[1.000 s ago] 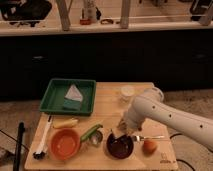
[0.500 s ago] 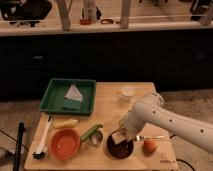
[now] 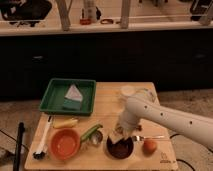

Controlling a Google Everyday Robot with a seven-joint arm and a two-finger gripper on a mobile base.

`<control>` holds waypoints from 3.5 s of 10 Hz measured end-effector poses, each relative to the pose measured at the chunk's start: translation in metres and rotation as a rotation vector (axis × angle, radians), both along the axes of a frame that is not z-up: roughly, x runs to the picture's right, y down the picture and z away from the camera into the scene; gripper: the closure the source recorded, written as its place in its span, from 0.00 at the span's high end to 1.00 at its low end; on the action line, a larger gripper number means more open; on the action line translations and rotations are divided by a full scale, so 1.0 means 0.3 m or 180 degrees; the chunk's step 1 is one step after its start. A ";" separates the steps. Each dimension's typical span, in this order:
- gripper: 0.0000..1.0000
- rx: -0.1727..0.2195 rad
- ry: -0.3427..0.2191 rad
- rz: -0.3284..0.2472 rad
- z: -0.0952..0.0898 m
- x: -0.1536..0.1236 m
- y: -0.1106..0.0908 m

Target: Wipe purple bowl with eraser

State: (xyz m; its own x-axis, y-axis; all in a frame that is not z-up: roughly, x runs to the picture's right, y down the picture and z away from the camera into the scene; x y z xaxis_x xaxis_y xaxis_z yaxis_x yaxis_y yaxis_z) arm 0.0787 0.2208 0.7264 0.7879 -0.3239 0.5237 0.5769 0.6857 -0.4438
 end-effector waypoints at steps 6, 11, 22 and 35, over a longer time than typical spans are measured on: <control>0.02 -0.0145 -0.0250 -0.0444 -0.077 -0.083 0.144; 0.02 -0.0217 -0.0019 -0.0271 -0.097 0.141 0.177; 0.02 0.0046 -0.0138 -0.0411 -0.036 -0.033 0.015; 0.02 -0.0154 -0.0164 -0.0480 -0.066 0.162 0.110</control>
State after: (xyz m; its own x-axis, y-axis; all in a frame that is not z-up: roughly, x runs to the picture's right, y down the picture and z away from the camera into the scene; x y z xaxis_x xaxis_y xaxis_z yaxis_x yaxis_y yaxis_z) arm 0.1271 0.2537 0.7067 0.7040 -0.4101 0.5798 0.6945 0.5682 -0.4414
